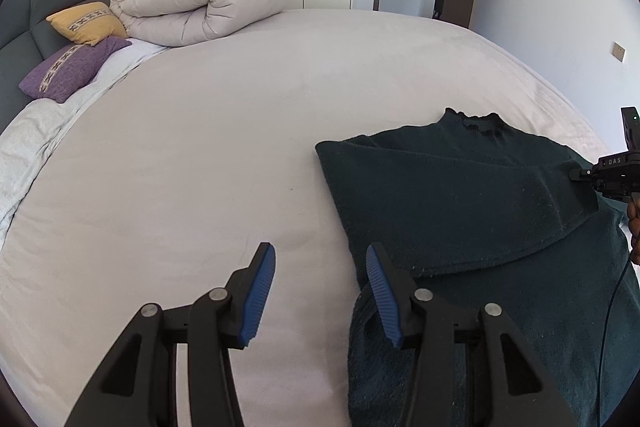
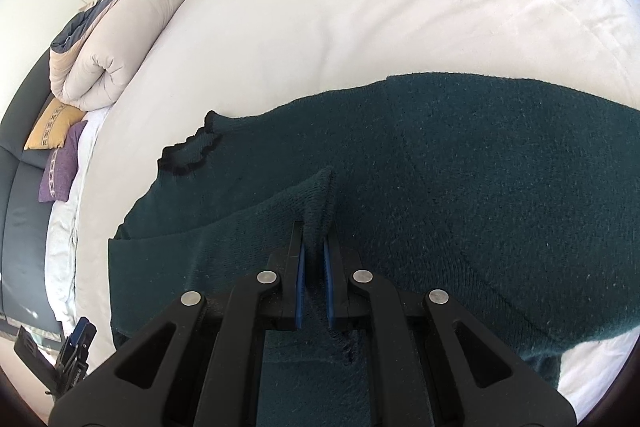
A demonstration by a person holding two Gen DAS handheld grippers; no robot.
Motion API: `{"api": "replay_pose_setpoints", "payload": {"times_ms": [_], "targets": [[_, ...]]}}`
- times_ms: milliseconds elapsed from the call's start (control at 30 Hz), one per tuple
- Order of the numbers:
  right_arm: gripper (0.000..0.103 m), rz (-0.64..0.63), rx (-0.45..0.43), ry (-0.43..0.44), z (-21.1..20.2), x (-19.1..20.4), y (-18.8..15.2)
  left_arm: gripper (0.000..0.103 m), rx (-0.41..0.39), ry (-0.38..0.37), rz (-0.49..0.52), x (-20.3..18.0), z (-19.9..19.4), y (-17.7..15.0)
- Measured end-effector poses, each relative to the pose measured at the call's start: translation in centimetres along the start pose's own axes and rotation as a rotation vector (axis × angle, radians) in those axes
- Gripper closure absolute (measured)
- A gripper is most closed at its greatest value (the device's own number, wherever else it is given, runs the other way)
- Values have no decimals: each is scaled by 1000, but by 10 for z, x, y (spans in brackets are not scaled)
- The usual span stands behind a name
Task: Fold small clothes
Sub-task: 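Grasp the other sleeve cuff with the right gripper and lift it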
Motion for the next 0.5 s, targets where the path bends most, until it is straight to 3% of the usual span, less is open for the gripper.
{"api": "replay_pose_setpoints", "payload": {"times_ms": [167, 500], "targets": [[96, 9, -2, 6, -7, -21, -18, 53, -6, -11, 68, -23, 15, 10], [96, -29, -10, -3, -13, -29, -25, 52, 97, 12, 140, -43, 60, -11]]}}
Point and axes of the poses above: each gripper's, at about its wrist camera, not at the fingertips, and z roughly the way its jaws point, x to its left, y to its top, the point moved 2 cm from there along z, roughly the way its jaws point, and after that the axes turned 15 degrees about -x, right-handed, at the moved point
